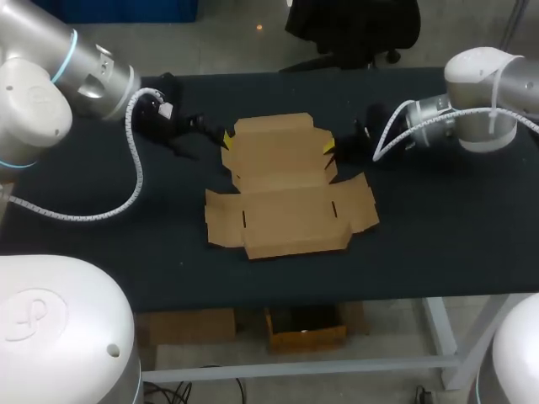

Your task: Assemble the packaging by folding the flat box into shape, placing the metal phone stand inside, and closing the box properly

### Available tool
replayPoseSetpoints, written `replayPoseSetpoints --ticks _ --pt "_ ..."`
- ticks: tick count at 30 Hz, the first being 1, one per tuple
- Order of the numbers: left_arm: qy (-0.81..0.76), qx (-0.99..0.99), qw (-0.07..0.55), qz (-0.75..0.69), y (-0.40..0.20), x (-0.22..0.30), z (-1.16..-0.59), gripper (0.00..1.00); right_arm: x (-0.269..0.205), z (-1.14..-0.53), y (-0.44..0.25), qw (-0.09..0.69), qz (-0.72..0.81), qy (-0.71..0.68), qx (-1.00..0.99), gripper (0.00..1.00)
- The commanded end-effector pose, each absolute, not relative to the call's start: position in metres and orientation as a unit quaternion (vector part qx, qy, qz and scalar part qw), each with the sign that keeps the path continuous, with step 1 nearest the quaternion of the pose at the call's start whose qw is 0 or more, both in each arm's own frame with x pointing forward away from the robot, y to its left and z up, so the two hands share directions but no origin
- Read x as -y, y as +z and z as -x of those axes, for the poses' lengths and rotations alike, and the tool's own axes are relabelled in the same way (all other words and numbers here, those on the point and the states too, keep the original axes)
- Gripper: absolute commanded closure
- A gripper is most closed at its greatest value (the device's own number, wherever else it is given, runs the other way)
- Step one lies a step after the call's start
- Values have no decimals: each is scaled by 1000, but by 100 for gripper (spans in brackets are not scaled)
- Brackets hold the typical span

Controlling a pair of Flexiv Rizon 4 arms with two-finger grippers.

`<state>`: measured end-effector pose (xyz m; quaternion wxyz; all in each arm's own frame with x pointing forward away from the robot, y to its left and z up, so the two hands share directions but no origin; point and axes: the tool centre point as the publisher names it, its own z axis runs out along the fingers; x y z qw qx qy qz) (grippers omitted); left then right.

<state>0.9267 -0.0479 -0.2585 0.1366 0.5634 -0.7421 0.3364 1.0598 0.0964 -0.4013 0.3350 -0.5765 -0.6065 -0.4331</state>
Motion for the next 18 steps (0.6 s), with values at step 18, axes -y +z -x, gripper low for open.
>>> replayPoseSetpoints --ticks 18 --pt "347 747 138 -550 -255 51 -936 0 -91 -1064 -360 314 516 -517 607 100"
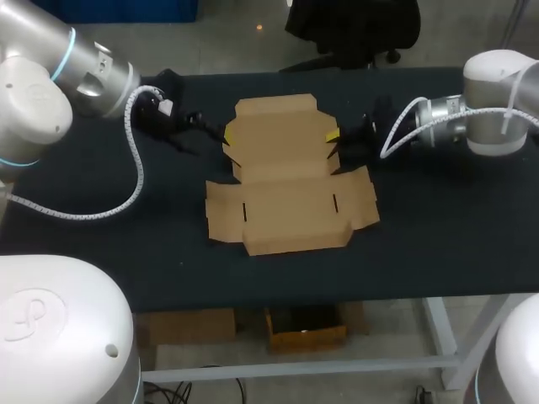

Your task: Assemble the packaging by folding the flat box into shape, placing the metal phone stand inside, and closing the box properly

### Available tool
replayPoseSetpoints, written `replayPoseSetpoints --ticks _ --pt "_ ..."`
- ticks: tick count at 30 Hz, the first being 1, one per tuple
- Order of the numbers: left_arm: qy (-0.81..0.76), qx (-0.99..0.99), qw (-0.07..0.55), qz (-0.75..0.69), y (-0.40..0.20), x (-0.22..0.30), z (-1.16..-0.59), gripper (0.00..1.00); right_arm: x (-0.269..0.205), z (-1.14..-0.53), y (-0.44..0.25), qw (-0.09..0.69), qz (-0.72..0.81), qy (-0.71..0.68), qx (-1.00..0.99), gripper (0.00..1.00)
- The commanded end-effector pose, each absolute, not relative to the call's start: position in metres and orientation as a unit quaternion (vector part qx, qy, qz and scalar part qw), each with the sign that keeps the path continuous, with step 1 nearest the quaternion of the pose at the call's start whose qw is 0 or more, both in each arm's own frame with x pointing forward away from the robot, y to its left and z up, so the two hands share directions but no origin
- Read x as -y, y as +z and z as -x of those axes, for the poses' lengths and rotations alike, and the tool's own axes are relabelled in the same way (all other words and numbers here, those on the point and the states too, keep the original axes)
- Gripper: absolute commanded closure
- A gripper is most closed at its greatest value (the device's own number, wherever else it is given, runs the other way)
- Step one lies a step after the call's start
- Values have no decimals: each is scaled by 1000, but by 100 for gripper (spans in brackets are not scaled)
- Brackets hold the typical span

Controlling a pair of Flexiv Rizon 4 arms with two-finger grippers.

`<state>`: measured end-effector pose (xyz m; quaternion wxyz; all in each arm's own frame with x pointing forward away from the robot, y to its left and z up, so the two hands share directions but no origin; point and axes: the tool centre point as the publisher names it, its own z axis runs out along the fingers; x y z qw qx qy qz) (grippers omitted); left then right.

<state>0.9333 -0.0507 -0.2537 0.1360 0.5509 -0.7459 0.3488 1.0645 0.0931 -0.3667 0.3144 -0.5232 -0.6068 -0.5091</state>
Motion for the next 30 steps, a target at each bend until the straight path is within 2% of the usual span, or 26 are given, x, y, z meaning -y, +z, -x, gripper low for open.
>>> replayPoseSetpoints --ticks 1,21,30 --pt "347 747 138 -550 -255 51 -936 0 -92 -1064 -357 310 515 -519 608 100" --pt "347 747 138 -550 -255 51 -936 0 -94 -1066 -352 308 510 -525 608 100" --pt "390 730 96 -554 -249 38 -951 0 -88 -1069 -341 302 487 -560 599 100"
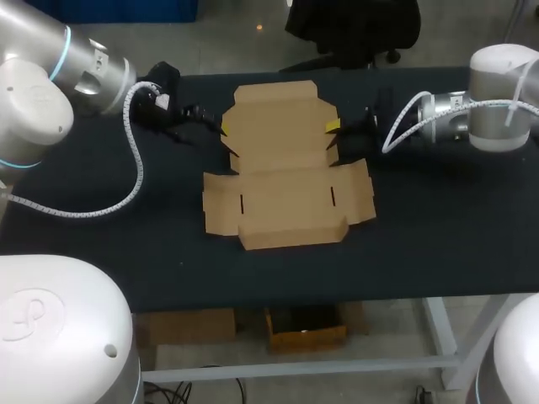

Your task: Assemble the packaging by folding the flat box into shape, placing the metal phone stand inside, and closing the box properly

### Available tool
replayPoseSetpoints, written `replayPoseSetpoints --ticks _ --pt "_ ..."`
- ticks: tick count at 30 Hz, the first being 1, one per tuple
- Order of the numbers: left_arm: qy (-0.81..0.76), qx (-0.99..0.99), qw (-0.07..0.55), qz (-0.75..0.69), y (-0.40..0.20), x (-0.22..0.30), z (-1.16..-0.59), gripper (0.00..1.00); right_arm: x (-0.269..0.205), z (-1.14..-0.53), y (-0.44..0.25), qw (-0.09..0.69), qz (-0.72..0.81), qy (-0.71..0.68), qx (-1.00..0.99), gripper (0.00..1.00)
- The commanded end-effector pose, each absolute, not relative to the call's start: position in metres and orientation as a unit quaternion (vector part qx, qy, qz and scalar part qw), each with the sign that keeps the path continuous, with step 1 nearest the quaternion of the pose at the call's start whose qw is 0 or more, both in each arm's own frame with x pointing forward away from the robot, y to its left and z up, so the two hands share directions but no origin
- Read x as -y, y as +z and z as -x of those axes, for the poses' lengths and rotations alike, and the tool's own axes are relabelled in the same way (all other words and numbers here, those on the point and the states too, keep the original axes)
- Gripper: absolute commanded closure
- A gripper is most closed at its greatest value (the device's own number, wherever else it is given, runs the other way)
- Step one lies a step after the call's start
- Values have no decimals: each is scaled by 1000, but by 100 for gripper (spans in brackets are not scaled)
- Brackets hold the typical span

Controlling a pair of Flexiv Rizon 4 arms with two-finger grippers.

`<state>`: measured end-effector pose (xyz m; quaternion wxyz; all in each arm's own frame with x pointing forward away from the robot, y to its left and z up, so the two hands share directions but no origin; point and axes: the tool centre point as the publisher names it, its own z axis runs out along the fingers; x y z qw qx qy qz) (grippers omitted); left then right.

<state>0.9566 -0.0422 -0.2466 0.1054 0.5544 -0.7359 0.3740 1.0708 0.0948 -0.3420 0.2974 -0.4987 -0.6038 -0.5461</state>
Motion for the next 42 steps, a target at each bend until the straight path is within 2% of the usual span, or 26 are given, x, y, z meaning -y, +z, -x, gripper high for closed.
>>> replayPoseSetpoints --ticks 1,9,20,42 --pt "398 728 90 -551 -249 36 -954 0 -87 -1069 -337 298 482 -567 597 100" --pt "436 730 61 -522 -248 35 -979 0 -87 -1065 -320 302 443 -599 595 100" --pt "482 745 60 -458 -244 53 -1008 0 -89 -1066 -313 303 412 -618 597 100" --pt "516 729 51 -446 -250 60 -1037 0 -94 -1066 -290 291 361 -655 596 100"
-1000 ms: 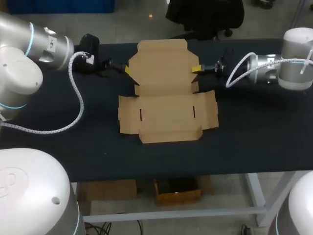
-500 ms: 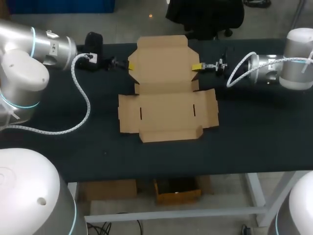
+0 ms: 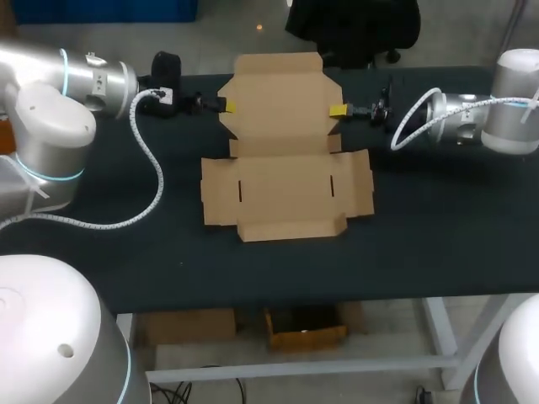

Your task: Assemble the packaging by folding the flat box into shape, placing the metal phone stand inside, and closing the box properly

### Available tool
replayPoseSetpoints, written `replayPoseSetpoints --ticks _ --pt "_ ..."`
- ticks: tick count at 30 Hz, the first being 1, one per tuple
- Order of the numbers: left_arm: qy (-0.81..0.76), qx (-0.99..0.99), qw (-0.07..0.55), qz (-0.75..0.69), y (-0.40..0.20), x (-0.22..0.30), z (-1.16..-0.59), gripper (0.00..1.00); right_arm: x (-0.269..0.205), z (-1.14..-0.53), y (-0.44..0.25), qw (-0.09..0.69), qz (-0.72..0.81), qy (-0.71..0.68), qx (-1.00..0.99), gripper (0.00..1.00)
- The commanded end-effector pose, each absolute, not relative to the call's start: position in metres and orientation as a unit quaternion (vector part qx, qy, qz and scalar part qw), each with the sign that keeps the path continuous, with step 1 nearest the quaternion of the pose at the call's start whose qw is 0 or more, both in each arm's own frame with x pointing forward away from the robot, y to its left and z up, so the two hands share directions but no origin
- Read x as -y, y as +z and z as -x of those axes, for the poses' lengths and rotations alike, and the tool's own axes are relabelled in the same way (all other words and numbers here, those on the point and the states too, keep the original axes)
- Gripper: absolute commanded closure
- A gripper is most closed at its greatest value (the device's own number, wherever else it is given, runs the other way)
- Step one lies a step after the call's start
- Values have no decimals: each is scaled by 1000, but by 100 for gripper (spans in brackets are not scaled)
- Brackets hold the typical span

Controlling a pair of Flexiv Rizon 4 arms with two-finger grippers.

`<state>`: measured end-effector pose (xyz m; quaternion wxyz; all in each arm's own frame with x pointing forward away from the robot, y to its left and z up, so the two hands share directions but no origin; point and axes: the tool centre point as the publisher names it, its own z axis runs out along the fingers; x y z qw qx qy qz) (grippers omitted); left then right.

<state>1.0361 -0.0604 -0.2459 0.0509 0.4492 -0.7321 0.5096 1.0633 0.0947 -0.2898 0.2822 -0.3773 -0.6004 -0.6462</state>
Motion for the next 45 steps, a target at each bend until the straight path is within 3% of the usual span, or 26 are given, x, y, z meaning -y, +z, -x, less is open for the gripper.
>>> replayPoseSetpoints --ticks 1,24,25,26,30,36,45 --pt "516 729 51 -446 -250 60 -1037 0 -93 -1067 -289 290 359 -658 595 100" --pt "557 741 72 -367 -240 83 -1055 0 -98 -1073 -279 292 326 -681 587 100" --pt "559 741 74 -365 -239 84 -1057 12 -98 -1074 -278 292 325 -681 587 100" --pt "560 741 75 -362 -238 85 -1057 16 -98 -1074 -278 292 324 -682 587 100" --pt "572 739 92 -344 -234 90 -1061 11 -101 -1076 -276 295 316 -685 587 100" --pt "576 742 110 -324 -234 102 -1064 18 -104 -1079 -274 298 308 -688 585 100" --pt "581 744 136 -300 -234 115 -1066 52 -106 -1080 -269 298 295 -694 585 100"
